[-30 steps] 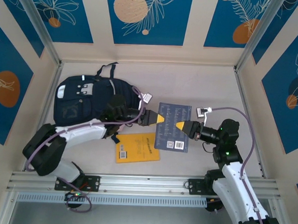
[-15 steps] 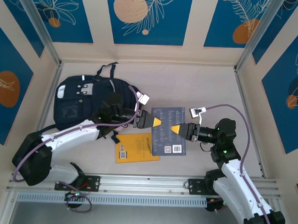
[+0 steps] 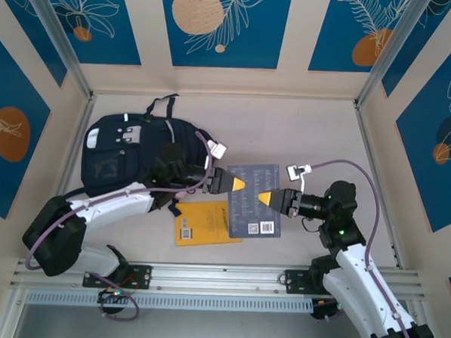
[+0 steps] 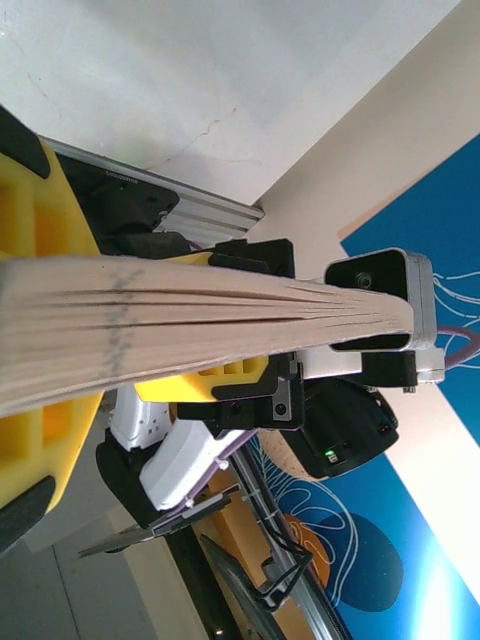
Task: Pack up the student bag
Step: Pass the book.
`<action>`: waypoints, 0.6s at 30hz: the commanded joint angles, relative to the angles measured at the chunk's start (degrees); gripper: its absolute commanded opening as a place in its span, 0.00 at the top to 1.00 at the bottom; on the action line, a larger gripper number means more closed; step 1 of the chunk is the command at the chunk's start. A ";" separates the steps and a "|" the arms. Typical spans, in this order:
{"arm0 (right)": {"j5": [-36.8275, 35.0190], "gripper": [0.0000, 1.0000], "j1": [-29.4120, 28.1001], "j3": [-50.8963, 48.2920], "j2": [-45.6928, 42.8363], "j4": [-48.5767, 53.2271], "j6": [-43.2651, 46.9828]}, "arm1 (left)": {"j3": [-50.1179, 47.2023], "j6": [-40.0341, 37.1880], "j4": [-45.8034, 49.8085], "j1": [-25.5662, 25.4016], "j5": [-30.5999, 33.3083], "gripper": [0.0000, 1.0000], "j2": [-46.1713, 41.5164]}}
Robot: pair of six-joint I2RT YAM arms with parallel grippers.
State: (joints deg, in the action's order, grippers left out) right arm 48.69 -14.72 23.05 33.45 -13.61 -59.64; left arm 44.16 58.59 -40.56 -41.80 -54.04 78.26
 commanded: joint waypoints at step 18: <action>-25.84 0.24 -0.07 8.31 -9.98 18.97 0.98 | -11.71 6.14 -12.12 -0.25 33.89 1.00 -16.28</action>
State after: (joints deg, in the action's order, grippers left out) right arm 25.67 -14.31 30.76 23.68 6.17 -56.58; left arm 33.89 60.45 -42.76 -41.85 -29.10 63.11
